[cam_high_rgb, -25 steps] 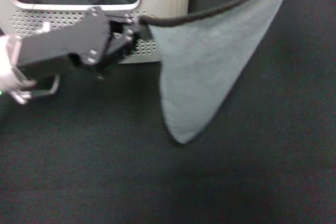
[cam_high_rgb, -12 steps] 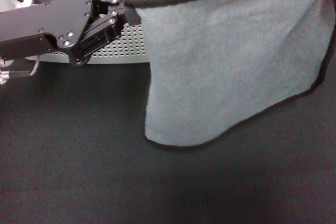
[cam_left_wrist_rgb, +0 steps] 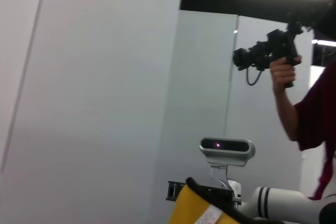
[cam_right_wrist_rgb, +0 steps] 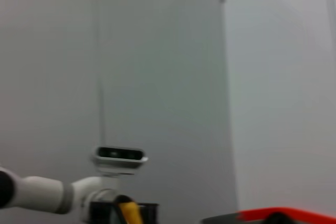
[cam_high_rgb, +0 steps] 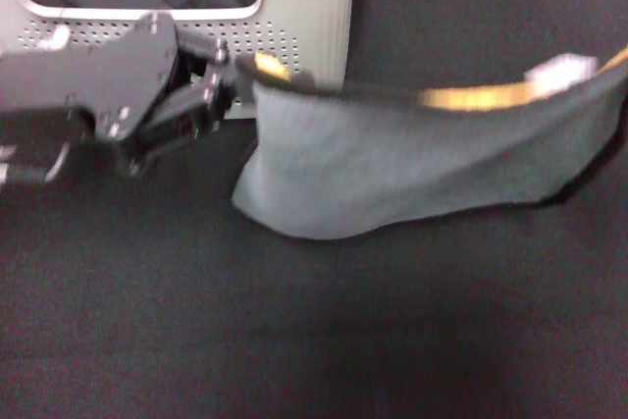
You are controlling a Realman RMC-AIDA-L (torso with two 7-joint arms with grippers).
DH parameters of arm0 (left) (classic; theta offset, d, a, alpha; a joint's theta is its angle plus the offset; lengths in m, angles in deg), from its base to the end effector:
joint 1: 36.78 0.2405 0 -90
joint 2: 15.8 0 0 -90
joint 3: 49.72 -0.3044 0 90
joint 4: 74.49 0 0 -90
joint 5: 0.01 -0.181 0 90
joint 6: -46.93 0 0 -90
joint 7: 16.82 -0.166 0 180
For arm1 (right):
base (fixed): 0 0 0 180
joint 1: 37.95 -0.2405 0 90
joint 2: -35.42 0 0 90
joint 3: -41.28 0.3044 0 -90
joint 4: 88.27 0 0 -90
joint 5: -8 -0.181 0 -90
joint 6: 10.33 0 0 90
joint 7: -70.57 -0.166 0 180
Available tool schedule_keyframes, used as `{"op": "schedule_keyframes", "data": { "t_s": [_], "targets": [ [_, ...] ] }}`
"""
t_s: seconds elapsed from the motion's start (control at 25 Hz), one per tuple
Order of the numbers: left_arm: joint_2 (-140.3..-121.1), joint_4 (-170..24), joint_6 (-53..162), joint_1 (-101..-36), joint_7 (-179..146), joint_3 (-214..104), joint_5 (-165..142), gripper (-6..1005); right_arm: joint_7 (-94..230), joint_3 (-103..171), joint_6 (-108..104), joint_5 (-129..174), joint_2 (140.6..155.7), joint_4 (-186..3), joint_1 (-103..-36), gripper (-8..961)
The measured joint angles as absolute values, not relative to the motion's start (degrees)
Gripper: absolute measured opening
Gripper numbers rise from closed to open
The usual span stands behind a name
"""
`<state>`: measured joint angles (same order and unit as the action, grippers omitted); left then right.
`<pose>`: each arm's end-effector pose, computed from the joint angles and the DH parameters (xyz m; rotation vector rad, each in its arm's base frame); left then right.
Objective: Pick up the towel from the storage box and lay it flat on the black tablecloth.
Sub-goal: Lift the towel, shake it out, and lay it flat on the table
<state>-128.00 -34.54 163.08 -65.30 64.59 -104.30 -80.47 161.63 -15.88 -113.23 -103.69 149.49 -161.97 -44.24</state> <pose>-0.2042 0.2897 0.0367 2.7397 0.1776 1.3797 0.2205 0.2373 0.0847 -2.5414 0.1096 1.2209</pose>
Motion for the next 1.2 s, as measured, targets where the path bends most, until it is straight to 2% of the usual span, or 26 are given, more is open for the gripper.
{"op": "schedule_keyframes", "data": {
  "t_s": [0.04, 0.08, 0.12, 0.16, 0.28, 0.48, 0.64, 0.72, 0.8, 0.96, 1.04, 1.2],
  "targets": [
    [-128.32, -32.89, 163.52, -63.89, 65.46, -105.25, -80.20, 12, 161.63, -15.88, -113.23, -103.69, 149.49, -161.97, -44.24, 8],
    [-128.75, -30.33, 163.54, -61.97, 66.54, -106.92, -79.75, 12, 161.97, -18.31, -113.28, -105.37, 149.34, -163.69, -41.65, 8],
    [-128.99, -27.88, 163.56, -60.59, 67.14, -108.33, -79.18, 12, 162.46, -21.97, -113.60, -108.33, 149.28, -167.92, -35.60, 8],
    [-129.22, -25.68, 163.59, -59.19, 67.94, -109.76, -78.47, 12, 162.47, -22.24, -113.62, -108.65, 149.33, -168.47, -34.84, 8],
    [-129.39, -17.73, 163.60, -54.76, 71.03, -114.92, -75.70, 12, 162.38, -23.18, -113.80, -109.75, 150.34, -172.05, -29.23, 8],
    [-129.48, -14.62, 163.43, -52.46, 73.12, -115.44, -76.46, 12, 162.27, -23.27, -114.00, -110.49, 150.73, -170.29, -27.16, 8],
    [-130.10, -24.07, 161.83, -57.45, 69.70, -108.34, -85.31, 12, 164.05, -23.26, -113.59, -106.30, 150.62, -159.07, -32.02, 8],
    [-130.24, -29.67, 159.20, -60.65, 67.27, -104.12, -91.40, 12, 166.89, -22.60, -113.23, -102.85, 150.53, -148.60, -37.08, 8],
    [-130.18, -35.42, 154.75, -63.76, 64.70, -100.28, -98.14, 12, 170.49, -22.01, -113.03, -100.85, 149.76, -138.61, -42.22, 8],
    [-129.99, -38.92, 146.65, -66.16, 63.25, -98.85, -105.15, 12, 178.65, -20.88, -111.40, -99.24, 147.20, -119.54, -52.37, 8],
    [-130.09, -38.74, 145.04, -66.50, 63.23, -98.81, -105.90, 12, 180.96, -20.40, -109.65, -99.08, 146.62, -116.15, -54.66, 8],
    [-129.85, -38.62, 142.88, -66.83, 63.68, -98.48, -105.53, 12, 182.17, -19.77, -105.02, -98.79, 146.43, -116.13, -57.71, 8]
  ]
}}
